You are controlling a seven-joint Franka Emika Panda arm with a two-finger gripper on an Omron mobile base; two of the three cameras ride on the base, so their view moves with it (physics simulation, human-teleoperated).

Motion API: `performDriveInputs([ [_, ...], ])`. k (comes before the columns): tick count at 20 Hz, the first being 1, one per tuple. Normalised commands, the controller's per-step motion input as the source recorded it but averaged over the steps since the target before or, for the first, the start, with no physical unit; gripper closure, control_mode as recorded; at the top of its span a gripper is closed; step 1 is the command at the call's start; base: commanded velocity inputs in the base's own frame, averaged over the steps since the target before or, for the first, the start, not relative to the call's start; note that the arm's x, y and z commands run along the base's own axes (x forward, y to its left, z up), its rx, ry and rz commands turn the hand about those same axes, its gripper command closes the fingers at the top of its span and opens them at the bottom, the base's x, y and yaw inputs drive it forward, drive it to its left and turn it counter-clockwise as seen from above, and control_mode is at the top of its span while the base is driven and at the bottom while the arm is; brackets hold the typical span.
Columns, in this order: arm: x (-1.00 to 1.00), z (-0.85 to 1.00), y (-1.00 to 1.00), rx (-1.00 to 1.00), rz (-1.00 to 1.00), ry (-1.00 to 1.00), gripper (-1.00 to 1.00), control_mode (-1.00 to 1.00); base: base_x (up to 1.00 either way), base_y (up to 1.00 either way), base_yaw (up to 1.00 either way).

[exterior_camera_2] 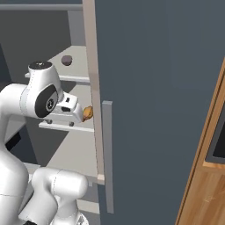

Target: Take the eggplant, chicken drumstick, and garlic from the freezer and place them in the bowl on the counter.

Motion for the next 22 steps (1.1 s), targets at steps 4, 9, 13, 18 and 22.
performDriveInputs([
  [4, 0.0, 0.0, 0.08, 0.0, 0.0, 0.0, -1.0, -1.0, 0.13, 0.19, 0.0],
  [9, -0.1, 0.38, 0.18, 0.0, 0.0, -0.19, -1.0, -1.0, 0.0, 0.0, 0.0],
  [13, -0.15, 0.66, 0.09, 0.0, 0.04, -0.37, -1.0, -1.0, 0.0, 0.0, 0.0],
  [18, 0.35, 0.49, 0.0, 0.0, 0.09, -0.24, -1.0, -1.0, 0.0, 0.0, 0.0],
  [22, 0.54, 0.63, 0.01, 0.0, 0.04, -0.02, -1.0, -1.0, 0.0, 0.0, 0.0],
])
